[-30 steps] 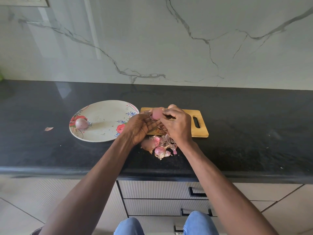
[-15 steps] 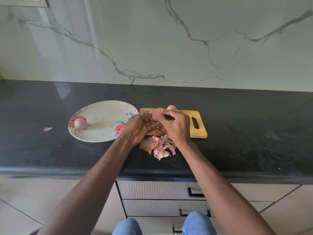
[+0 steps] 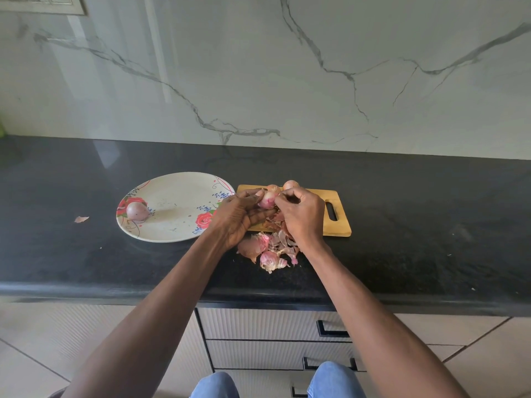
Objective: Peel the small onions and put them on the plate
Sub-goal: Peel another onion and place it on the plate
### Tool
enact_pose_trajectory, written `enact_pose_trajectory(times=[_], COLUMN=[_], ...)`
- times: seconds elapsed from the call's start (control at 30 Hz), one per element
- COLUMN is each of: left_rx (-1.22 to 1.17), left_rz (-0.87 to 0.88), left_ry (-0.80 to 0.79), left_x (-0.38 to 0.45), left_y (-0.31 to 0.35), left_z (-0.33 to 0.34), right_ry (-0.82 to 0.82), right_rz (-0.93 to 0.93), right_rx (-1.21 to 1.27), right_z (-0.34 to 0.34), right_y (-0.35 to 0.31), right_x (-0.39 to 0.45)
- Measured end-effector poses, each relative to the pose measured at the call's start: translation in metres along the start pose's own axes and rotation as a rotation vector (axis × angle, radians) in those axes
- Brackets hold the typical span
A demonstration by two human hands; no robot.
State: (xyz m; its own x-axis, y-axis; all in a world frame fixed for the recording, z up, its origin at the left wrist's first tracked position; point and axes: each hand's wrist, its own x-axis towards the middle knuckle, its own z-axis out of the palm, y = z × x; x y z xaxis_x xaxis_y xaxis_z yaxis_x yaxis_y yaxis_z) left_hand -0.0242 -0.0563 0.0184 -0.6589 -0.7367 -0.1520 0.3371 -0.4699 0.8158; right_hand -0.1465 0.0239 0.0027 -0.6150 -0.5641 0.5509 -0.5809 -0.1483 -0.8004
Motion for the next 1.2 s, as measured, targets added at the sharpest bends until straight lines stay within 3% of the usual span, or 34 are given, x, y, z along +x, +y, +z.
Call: enact_pose_trajectory(times=[0.67,1.2], left_rx=[-0.04,-0.04], left_rz=[0.039,0.022], left_ry=[-0.032,-0.033], left_x=[0.001,-0.001], left_y=[0.001,0.003], left_z=[-0.002,0.0], right_ry=[-0.046,-0.029], right_rz=[-0.226,-0.072], right_rx=[-0.202,-0.144], right_z=[0.001,-0.001], right_y=[-0.002,-0.01], right_x=[-0.001,-0.002])
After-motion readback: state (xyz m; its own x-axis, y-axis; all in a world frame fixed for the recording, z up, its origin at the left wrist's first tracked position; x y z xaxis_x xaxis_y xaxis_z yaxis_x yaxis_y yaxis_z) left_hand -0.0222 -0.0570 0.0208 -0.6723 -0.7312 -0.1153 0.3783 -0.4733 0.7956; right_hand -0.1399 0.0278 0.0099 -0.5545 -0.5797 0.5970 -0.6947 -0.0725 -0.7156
